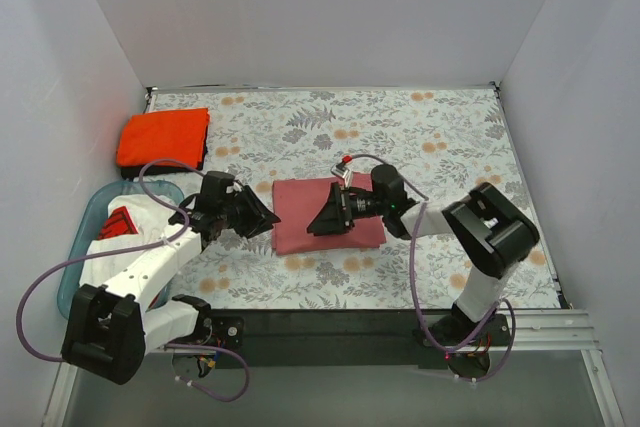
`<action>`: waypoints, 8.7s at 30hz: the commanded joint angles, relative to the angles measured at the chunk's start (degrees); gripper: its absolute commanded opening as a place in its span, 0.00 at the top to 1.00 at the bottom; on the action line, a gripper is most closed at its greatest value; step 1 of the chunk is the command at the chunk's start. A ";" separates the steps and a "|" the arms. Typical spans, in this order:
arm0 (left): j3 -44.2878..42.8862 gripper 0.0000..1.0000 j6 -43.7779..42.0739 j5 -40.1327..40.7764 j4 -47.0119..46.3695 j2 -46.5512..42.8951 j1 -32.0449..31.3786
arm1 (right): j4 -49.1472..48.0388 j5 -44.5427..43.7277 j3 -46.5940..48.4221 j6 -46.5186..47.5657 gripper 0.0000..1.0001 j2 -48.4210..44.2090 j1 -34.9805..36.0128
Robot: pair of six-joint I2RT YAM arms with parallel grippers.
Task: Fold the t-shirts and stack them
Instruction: Fold the tshirt, then neatly place the folded tshirt to the corner
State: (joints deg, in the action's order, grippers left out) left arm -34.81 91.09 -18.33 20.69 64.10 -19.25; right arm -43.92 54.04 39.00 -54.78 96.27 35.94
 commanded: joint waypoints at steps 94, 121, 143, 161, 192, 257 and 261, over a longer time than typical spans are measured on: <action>-2.55 0.21 -8.12 43.12 11.22 -11.10 4.13 | 71.52 -71.79 47.57 46.52 0.87 24.58 35.33; -0.18 0.21 8.31 3.32 0.77 2.87 3.78 | 51.75 -56.42 27.88 39.32 0.99 1.38 25.93; 5.01 0.35 19.30 12.87 -15.76 9.05 -7.56 | 49.63 -51.32 28.06 37.91 0.99 5.42 24.96; 6.16 0.67 17.38 12.52 -16.65 11.67 -8.35 | 48.84 -51.67 27.35 37.56 0.99 4.54 24.96; -47.97 1.00 -36.76 49.61 1.99 42.24 6.58 | 68.88 -65.46 5.56 43.36 0.01 -34.21 1.42; -71.63 0.35 -43.64 64.74 2.87 54.93 35.95 | 83.74 -63.96 28.93 46.17 0.05 -16.11 -1.58; -70.67 0.28 -39.95 61.05 5.93 49.65 32.88 | 83.74 -66.34 28.50 45.29 0.05 -17.87 -1.75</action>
State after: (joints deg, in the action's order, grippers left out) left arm -104.51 47.33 43.83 24.93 123.68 16.47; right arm 39.44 -9.45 65.25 -8.84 81.43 34.50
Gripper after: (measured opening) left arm 0.710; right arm 0.950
